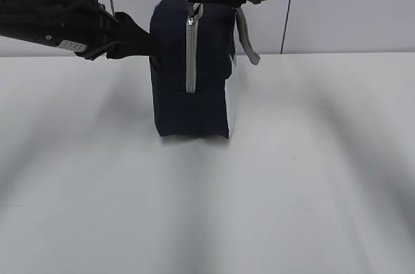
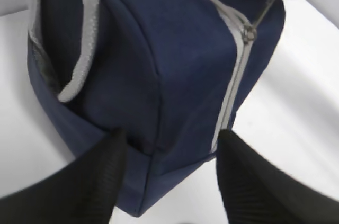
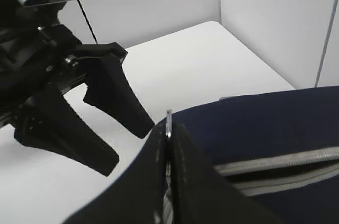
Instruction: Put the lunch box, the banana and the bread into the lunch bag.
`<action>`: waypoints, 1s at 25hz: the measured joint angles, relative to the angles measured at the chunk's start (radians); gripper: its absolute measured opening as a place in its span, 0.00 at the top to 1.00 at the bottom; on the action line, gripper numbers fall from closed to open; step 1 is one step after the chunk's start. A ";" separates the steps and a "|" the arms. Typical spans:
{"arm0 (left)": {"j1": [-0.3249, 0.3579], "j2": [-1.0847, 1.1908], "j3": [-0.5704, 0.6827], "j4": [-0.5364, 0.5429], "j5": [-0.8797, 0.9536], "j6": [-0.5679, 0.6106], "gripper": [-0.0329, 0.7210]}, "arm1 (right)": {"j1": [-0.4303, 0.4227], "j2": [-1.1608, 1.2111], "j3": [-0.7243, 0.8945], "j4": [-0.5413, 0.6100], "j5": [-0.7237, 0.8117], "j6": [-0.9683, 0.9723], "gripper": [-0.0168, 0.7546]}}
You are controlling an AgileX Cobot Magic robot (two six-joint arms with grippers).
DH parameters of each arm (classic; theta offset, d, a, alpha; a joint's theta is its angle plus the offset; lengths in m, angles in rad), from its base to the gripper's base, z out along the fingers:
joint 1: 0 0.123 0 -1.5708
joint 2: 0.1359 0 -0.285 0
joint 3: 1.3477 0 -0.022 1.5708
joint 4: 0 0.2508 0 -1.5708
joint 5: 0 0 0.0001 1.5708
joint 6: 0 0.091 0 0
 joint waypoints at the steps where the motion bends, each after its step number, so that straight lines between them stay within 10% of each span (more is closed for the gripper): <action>1: 0.000 0.001 0.000 -0.004 -0.003 0.001 0.43 | 0.000 0.000 0.000 -0.002 -0.002 0.000 1.00; 25: 0.095 0.132 0.000 -0.417 0.246 0.481 0.43 | 0.000 0.000 -0.004 -0.009 -0.004 0.006 1.00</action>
